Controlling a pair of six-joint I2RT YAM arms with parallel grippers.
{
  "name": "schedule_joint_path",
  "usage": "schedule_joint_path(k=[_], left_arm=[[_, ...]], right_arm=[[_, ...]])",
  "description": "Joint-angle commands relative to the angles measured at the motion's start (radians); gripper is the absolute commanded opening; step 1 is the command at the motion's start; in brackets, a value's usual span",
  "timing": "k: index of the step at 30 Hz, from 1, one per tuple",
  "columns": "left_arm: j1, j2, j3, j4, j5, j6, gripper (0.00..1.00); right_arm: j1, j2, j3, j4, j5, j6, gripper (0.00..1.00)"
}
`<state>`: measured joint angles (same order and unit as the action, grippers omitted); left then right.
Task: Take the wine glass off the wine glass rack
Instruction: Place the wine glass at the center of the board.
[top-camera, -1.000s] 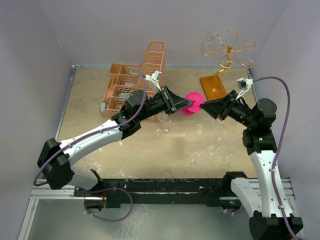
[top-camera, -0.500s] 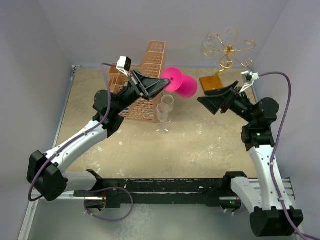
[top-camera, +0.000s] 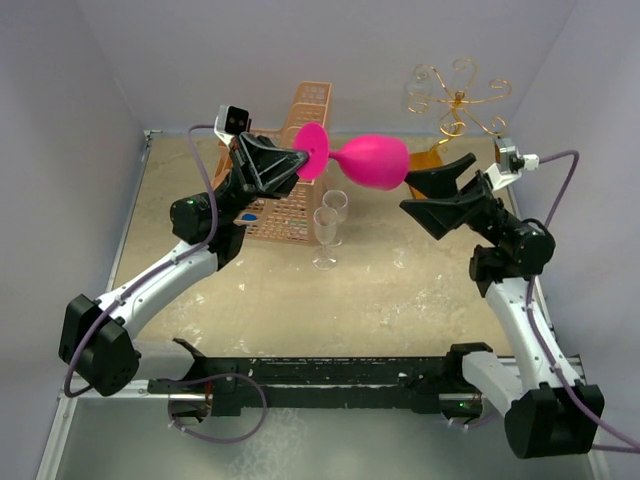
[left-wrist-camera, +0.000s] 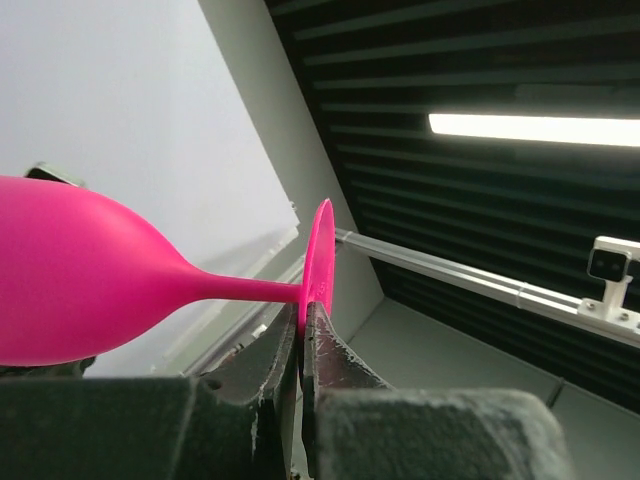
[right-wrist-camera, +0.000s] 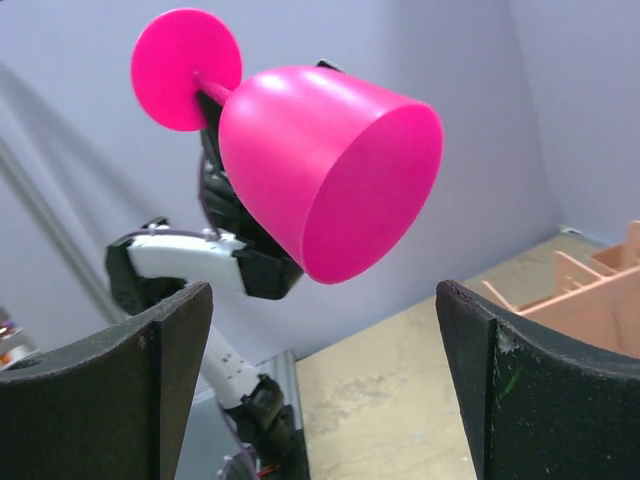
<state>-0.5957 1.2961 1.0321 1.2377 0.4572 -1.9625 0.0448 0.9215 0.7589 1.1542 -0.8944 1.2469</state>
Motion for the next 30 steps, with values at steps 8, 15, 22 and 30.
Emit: schedule_joint_path(k=[8,15,22,30], left_arm=[[0.007,0.022,-0.032,0.251,-0.015,-0.156,0.0],[0.007,0.008,-0.042,0.249,-0.009,-0.153,0.0],[0.007,-0.042,-0.085,0.142,0.014,-0.054,0.08],[0.022,-0.254,-0.089,-0.596,0.003,0.472,0.57]], right_arm=[[0.187,0.131,0.11,0.452,0.055,0.192,0.73],[0.254,0.203,0.139,0.572,0.09,0.238,0.57],[0.279,0.258,0.14,0.757,0.132,0.316,0.03],[0.279,0.248,0.115,0.761,0.172,0.289,0.0]])
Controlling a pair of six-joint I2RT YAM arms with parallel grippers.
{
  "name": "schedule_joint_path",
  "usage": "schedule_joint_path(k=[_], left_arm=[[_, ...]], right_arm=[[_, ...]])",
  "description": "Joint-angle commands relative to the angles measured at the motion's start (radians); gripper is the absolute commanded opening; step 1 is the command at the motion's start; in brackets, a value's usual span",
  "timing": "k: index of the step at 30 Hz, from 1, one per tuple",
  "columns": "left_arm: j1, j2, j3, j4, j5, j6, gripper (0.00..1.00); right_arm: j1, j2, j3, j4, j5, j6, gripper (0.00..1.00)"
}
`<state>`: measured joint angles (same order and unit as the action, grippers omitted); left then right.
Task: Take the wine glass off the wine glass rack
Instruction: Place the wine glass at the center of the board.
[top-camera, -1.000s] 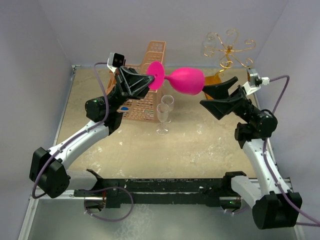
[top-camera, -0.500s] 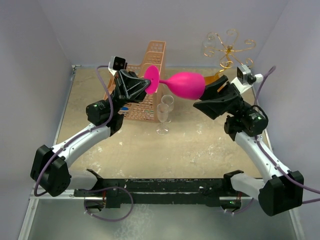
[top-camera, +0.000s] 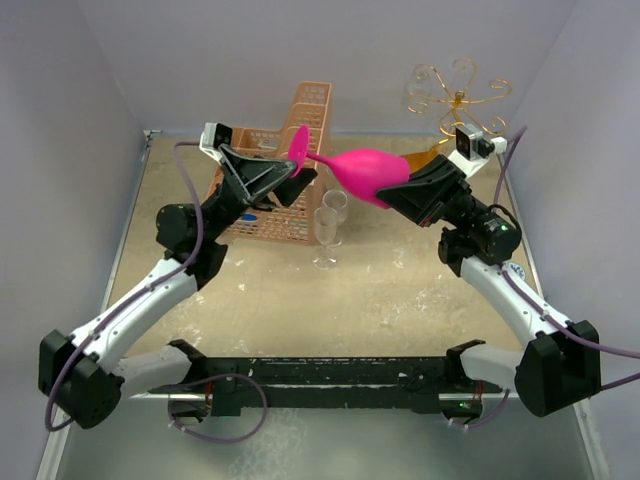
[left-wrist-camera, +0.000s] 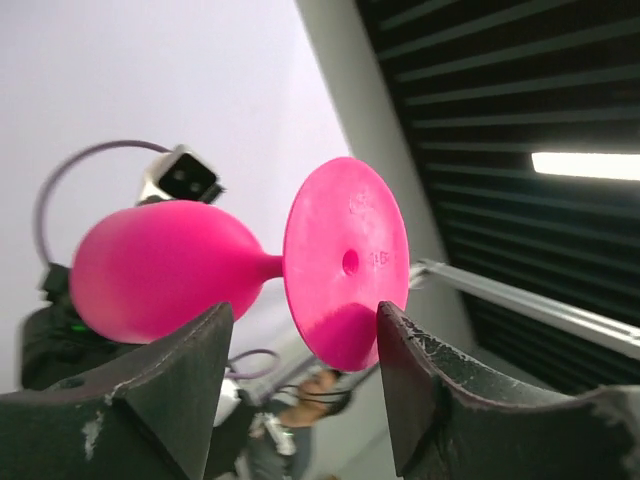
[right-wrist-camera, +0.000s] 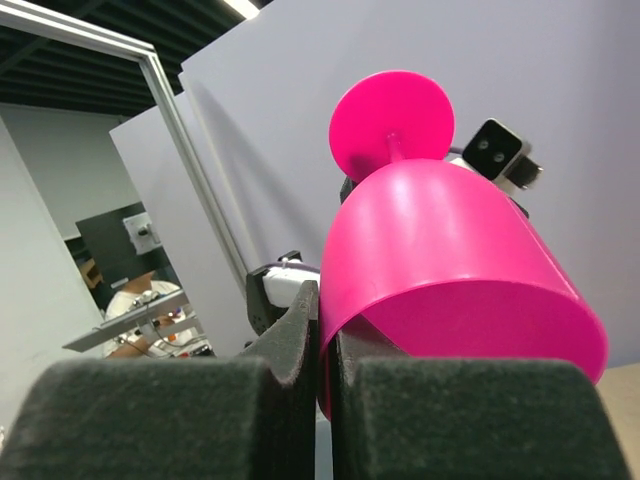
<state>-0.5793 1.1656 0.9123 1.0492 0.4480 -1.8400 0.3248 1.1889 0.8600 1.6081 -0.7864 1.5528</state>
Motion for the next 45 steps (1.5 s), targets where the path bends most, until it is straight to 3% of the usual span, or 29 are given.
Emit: schedule_joint_path(k=[1,6,10,11,16,20,26,30,39,45], left_arm=[[0.008,-0.149,0.039,-0.504,-0.002,0.411,0.58],[0.021,-0.262,0.047,-0.857,-0.121,0.612,0.63],[0.024,-0.376,0.046,-1.076,-0.275,0.748,0.96],[0.024,-0.407,0.055,-1.148,-0.333,0.787,1.0],[0.024,-0.531,0.149,-1.441,-0.624,0.949,0.99],[0.024,-0.591,0.232,-1.606,-0.827,1.037,0.99],[0.023,-0.589,0.384,-1.732,-1.047,1.161,0.99],[0.023,-0.56,0.471,-1.773,-1.105,1.233,0.99],[0.022,-0.564,0.489,-1.762,-1.118,1.26,0.99],[0.022,-0.567,0.475,-1.743,-1.107,1.256,0.99]], right_arm=[[-0.001,-0.021,0.012,0.297,0.064,-0.027,0.0],[-0.001,-0.031,0.011,0.197,0.058,-0.084,0.0],[-0.001,-0.019,0.037,0.037,0.069,-0.165,0.0],[-0.001,-0.017,0.079,-0.035,0.063,-0.201,0.0],[0.009,-0.013,0.201,-0.42,0.052,-0.433,0.0],[0.085,0.034,0.388,-0.835,0.105,-0.732,0.0],[0.24,0.181,0.63,-1.329,0.227,-0.997,0.0],[0.409,0.286,0.76,-1.574,0.374,-1.131,0.0],[0.657,0.564,1.04,-2.064,0.69,-1.241,0.0],[0.707,0.753,1.179,-2.314,0.827,-1.227,0.0]])
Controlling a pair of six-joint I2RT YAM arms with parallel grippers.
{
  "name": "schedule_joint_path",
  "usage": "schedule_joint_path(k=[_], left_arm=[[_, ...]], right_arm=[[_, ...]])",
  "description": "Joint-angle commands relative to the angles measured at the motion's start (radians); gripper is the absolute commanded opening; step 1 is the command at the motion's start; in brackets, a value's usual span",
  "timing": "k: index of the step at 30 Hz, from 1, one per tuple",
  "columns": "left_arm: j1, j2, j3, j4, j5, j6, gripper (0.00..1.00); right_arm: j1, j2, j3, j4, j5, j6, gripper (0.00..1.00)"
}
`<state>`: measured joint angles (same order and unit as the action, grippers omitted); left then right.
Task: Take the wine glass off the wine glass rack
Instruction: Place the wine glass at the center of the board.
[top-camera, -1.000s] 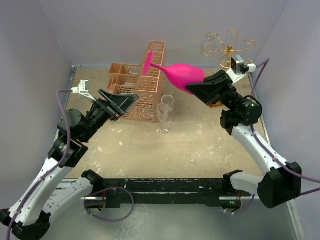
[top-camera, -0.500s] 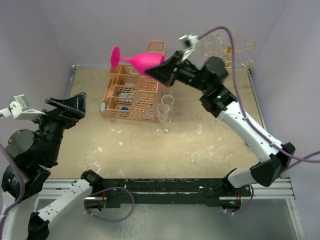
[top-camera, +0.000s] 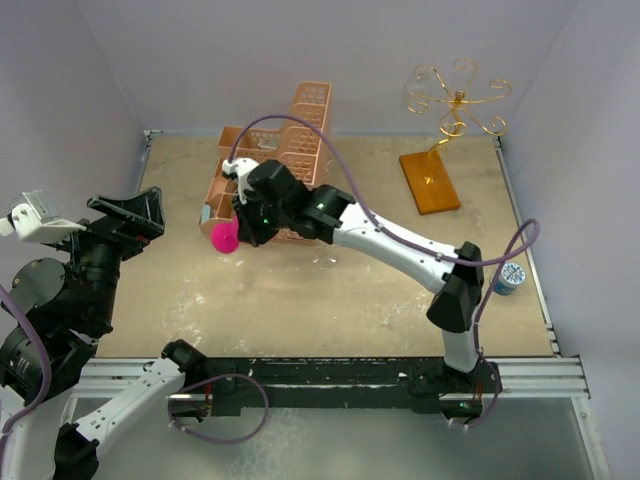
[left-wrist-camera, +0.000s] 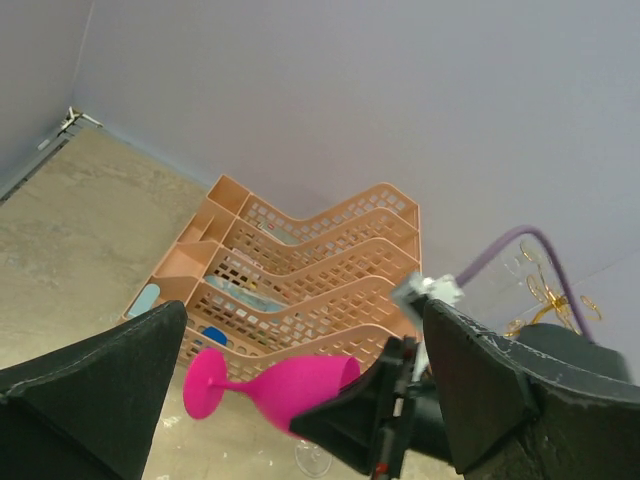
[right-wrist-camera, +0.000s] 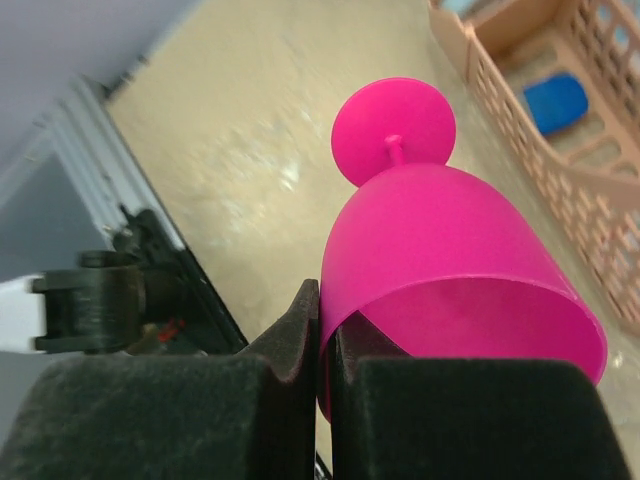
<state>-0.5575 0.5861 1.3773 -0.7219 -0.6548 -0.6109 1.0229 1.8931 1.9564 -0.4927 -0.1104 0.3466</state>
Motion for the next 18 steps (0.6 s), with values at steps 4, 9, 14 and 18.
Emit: schedule_joint_path(k=[4,9,14,18], left_arm=[[0.001,0.008,0.0,0.033,-0.011,0.026,0.99],[0.001,-0.005,-0.021,0.036,-0.014,0.023,0.99],[0.001,-0.015,-0.041,0.035,-0.006,0.009,0.99],[0.001,-0.018,-0.058,0.035,0.0,-0.001,0.99]], right_arm=[[0.009,0.12,0.127,-0.306,0.206,-0.003,0.0],[0.006,0.137,0.112,-0.314,0.235,-0.001,0.0],[-0.013,0.121,0.021,-0.315,0.262,0.001,0.0],[-0.026,0.098,-0.012,-0.316,0.287,0.009,0.0]])
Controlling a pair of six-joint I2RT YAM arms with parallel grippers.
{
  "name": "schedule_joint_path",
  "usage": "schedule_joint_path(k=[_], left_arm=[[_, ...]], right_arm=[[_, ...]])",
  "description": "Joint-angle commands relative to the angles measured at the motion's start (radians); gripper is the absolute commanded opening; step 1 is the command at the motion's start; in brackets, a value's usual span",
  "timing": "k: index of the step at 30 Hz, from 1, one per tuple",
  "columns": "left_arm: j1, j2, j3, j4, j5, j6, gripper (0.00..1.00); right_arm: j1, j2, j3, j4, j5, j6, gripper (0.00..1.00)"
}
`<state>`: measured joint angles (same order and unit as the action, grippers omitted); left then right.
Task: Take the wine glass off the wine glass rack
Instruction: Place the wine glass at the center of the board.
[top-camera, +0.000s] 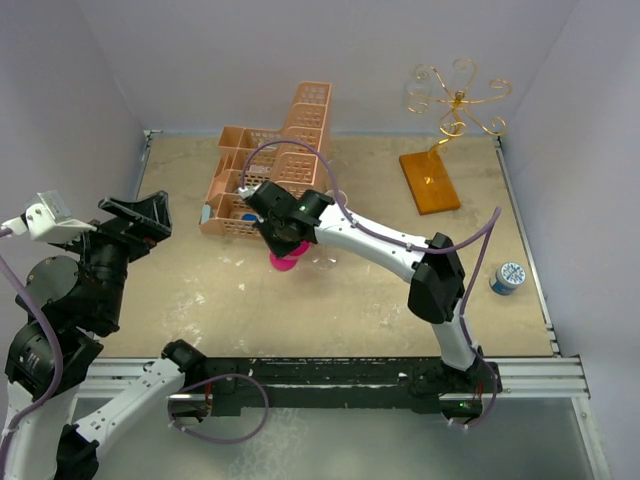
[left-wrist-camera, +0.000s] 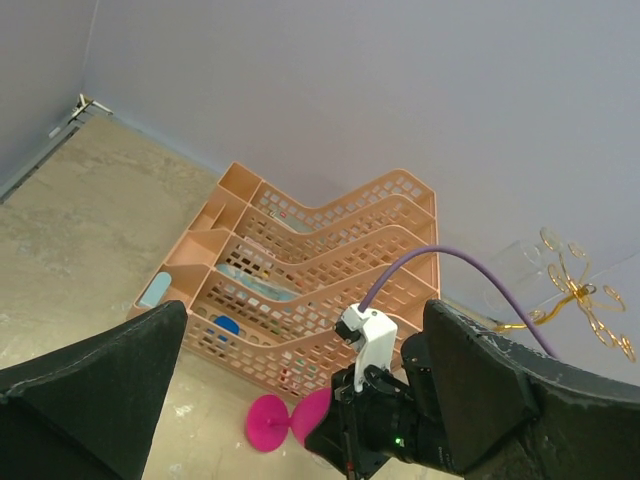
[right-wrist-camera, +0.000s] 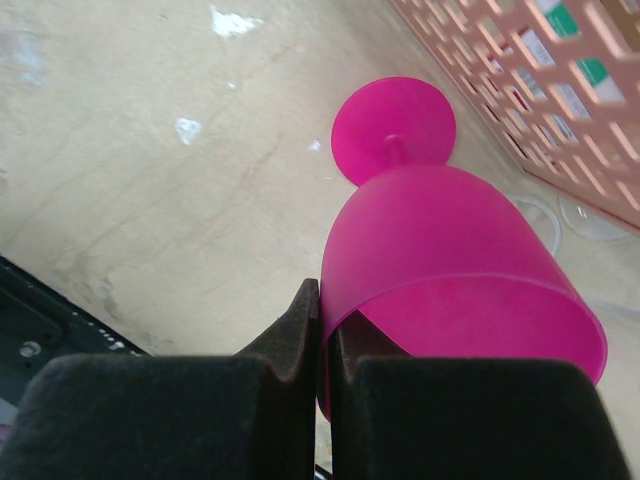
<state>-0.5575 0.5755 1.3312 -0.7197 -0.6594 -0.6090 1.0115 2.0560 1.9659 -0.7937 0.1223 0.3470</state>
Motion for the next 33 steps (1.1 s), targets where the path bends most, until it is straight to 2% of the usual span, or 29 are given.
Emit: schedule_joint_path(k=[1,8,14,18,25,33], left_arm=[[0.001,-0.007,-0.012,0.032,0.006,-0.003,0.99],[0.001,-0.004,-0.034,0.05,0.007,-0.018,0.99],[0.001,0.004,-0.039,0.06,0.017,-0.03,0.99],[0.001,0.001,-0.049,0.065,0.015,-0.036,0.99],[0.001,0.007,-0.041,0.066,0.015,-0.029,0.99],[0.001,0.002,-0.04,0.065,0.009,-0.028,0.99]], right_arm=[[-0.015,-0.072,-0.023,-0.016,0.053,0.008,0.0],[-0.036,-0.115,-0.089,-0.015,0.077,0.011,0.0],[-0.036,-0.098,-0.075,-0.014,0.074,-0.007,0.02],[-0.034,-0.069,-0.04,-0.015,0.014,-0.021,0.03],[-0.034,-0.036,-0.005,-0.018,0.019,-0.029,0.14],[-0.034,-0.034,0.057,-0.019,0.001,-0.029,0.39]])
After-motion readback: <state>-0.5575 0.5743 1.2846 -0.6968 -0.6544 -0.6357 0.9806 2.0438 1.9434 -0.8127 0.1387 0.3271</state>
